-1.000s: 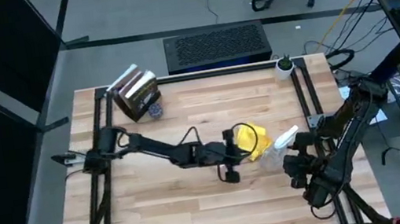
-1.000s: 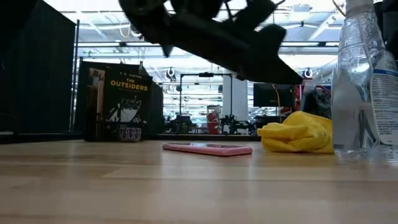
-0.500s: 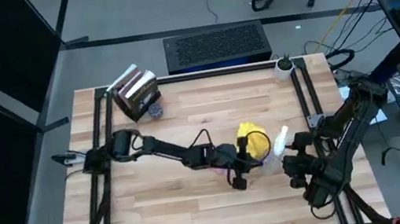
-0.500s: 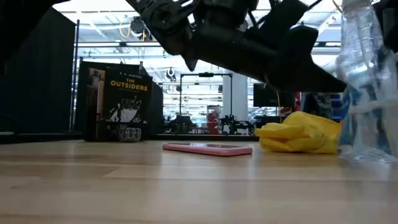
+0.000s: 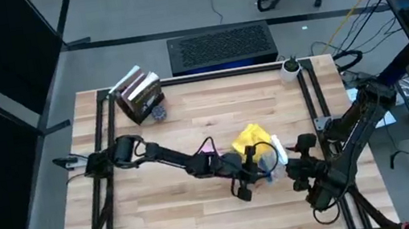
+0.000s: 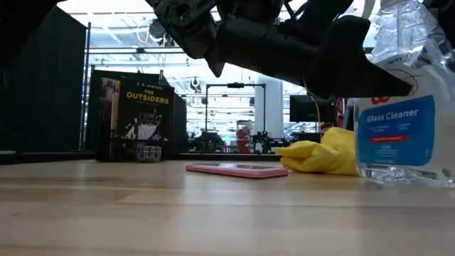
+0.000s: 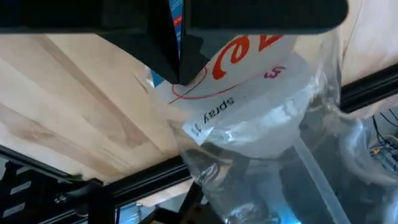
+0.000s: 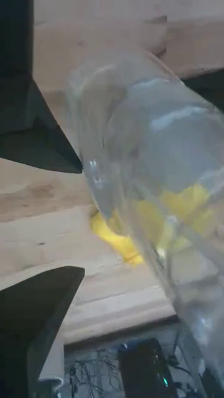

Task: Apply microfiber cloth
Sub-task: Spray the back of the pink cellphone using the spray bottle

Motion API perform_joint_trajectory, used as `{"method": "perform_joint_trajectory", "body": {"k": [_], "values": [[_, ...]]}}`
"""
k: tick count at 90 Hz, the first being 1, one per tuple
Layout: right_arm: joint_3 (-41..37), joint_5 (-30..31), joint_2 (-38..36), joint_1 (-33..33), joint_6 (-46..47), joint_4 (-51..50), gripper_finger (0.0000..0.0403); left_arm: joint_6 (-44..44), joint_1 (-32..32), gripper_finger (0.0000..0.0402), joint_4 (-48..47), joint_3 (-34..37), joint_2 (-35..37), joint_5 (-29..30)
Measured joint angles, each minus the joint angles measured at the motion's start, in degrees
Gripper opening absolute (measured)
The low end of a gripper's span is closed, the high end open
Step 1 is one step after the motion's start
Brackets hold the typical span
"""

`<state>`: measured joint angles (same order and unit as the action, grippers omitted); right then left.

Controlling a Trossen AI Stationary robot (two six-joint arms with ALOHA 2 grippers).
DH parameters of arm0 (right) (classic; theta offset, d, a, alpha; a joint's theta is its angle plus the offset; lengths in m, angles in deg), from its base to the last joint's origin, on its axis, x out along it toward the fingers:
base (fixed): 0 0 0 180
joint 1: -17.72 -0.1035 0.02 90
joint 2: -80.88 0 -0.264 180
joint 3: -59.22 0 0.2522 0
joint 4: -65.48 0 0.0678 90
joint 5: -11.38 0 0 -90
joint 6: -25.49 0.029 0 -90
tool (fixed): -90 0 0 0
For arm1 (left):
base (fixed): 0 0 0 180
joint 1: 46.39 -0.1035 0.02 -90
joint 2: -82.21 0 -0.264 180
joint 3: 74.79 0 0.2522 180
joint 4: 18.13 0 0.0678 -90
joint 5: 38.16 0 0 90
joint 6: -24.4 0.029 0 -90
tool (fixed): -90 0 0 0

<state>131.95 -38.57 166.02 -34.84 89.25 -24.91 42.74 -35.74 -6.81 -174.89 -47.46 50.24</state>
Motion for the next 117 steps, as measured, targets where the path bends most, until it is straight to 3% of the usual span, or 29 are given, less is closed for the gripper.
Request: {"method": "perform_joint_trajectory", "body": {"k": [12, 31, 60, 75, 93, 117], "values": [[2.2, -2.9, -0.2, -0.2, 0.3, -0.2, 0.0242, 0.0, 0.0, 0.0, -3.7, 0.0, 2.2, 1.4], [6.0, -2.5, -0.2, -2.1, 0.9, 0.7, 0.0242, 0.0, 0.0, 0.0, -12.5, 0.0, 6.1, 4.9], [3.9, -2.0, -0.2, -1.8, -0.2, 8.0, 0.0242, -1.4, -1.0, 0.0, -12.0, 0.0, 6.0, 5.4], [3.8, 1.2, -0.2, -1.8, -0.9, 10.3, 0.0242, -1.5, -1.0, 0.0, -11.3, 0.0, 6.0, 5.5], [5.3, -0.6, -0.2, -1.8, 0.1, 10.1, 0.0242, -1.5, -1.0, 0.0, -12.6, 0.0, 6.1, 6.3], [14.1, -3.4, -0.2, -1.8, 0.3, 9.2, 0.0242, -1.6, 0.9, 0.0, -28.2, 0.0, 16.8, 8.4]]}}
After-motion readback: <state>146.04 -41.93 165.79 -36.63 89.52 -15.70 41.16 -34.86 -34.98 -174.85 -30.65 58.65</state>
